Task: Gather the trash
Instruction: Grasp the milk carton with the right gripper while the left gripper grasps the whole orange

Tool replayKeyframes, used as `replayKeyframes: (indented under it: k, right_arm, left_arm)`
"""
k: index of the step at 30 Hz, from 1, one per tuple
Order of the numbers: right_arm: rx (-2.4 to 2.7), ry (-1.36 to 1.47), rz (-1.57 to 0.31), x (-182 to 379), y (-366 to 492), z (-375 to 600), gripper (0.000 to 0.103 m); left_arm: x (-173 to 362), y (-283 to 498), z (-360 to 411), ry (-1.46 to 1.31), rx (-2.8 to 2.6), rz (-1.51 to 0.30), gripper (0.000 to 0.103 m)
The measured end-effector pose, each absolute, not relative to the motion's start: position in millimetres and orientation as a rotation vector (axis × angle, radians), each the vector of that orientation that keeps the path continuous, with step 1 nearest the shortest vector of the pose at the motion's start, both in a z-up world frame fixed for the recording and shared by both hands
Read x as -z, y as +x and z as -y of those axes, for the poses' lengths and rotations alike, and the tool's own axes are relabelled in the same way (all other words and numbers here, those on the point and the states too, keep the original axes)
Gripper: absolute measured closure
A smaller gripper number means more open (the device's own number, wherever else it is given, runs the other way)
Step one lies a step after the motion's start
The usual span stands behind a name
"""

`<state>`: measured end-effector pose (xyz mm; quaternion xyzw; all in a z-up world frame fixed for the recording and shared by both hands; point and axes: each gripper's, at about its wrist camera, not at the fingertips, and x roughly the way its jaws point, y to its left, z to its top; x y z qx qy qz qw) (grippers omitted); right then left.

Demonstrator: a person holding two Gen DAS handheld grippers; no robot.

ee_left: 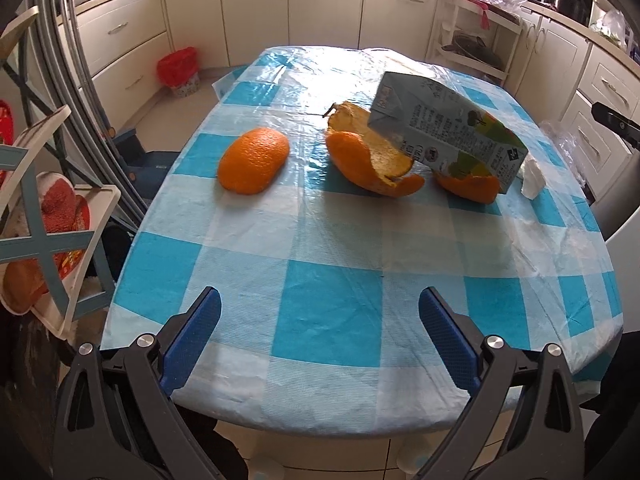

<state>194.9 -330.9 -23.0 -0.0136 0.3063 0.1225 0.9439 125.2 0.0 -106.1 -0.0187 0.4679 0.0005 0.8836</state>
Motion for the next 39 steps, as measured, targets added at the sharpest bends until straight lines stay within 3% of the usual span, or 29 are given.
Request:
replayKeyframes:
  k: [19, 22, 24, 29, 34, 39]
  right_arm:
    - [-0.669, -0.335, -0.656, 54.6, 218.7, 177.6, 0.011]
    - [-0.695, -0.381, -0.693, 65.9, 226.4, 164.6, 0.022]
    - [-0.709, -0.409, -0.727, 73.1, 228.8, 158.5, 0.039]
    - [-0.734, -0.462, -0.716, 73.4, 218.2, 148.7, 0.070]
    - [-0.711, -0.428, -0.683, 60.4, 211.5, 163.3, 0.073]
    - [-0.677, -0.334, -0.651, 35.2, 207.1, 196.4, 0.073]
  left_arm:
    - [102.7, 170.3, -62.5, -0.066, -0.086, -0.939, 0.008]
    - [103.4, 182.3, -65.1, -0.048, -0.075, -0.943, 0.008]
    - [104.4, 190.8, -65.5, -0.032, -0.071, -0.945, 0.008]
    - [109.8, 211.0, -66.5, -0.007, -0.064, -0.957, 0.008]
    - [115.4, 226.6, -63.1, 0.015, -0.066, -0.971, 0.008]
    - [113.4, 230.4, -56.5, 0.022, -0.056, -0.970, 0.015]
